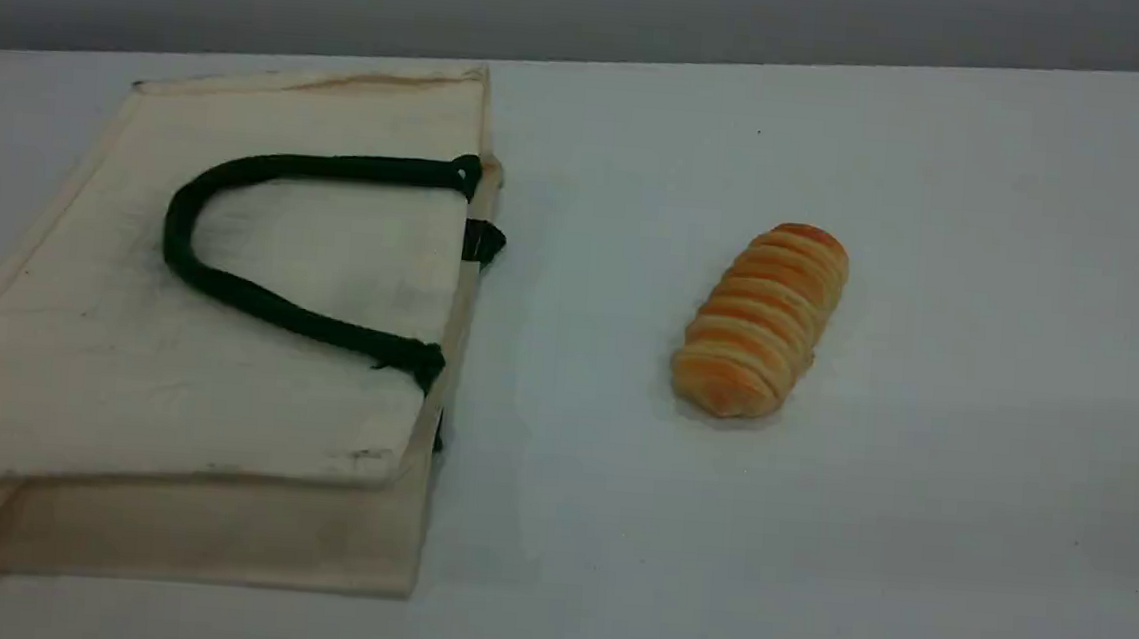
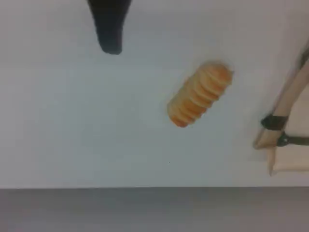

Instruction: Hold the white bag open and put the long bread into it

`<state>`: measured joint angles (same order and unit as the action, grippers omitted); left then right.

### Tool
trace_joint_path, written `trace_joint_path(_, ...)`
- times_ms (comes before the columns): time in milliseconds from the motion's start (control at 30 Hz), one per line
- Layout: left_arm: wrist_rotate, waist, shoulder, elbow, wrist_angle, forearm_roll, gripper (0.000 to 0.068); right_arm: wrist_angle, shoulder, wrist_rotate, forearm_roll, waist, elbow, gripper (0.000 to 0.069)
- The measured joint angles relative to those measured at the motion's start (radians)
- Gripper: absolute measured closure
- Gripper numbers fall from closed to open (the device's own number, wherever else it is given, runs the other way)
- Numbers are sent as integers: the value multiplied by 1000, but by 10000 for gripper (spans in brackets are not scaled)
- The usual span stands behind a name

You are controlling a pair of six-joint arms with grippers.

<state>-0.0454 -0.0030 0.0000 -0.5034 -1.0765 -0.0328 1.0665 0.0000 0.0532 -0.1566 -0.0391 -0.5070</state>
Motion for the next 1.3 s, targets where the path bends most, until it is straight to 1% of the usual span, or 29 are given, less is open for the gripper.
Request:
trace_joint_path(367,-1,0,4,-5,0,0,246,-12,0,1,-30,0,0,230)
trace_joint_path(467,-27,0,38,-31,0,1,246,-16,1,7,-30,0,-6,230)
trace_joint_path(533,-32,0,79,-47,0,4,246,-42,29,15,-30,0,-18,230)
trace_joint_path(600,-32,0,137,-61,7,6,246,-76,80,21,-37,0,-27,230)
trace_joint_path(700,-47,0,237,-75,48,6,246,-159,184,61,-67,0,-29,230)
trace_joint_path(833,-68,0,398,-81,100,6,246,-268,345,145,-135,0,-29,230)
trace_joint_path(900,-72,0,478,-81,143,6,246,-321,442,184,-178,0,-29,230)
trace_joint_path(1033,-72,0,644,-81,230,6,246,-415,620,290,-301,0,-29,230)
trace_joint_path(1200,-97,0,841,-100,291,7,246,-454,792,443,-493,0,-29,230)
trace_joint_path(1300,-98,0,949,-123,361,7,246,-494,872,539,-619,0,-29,230)
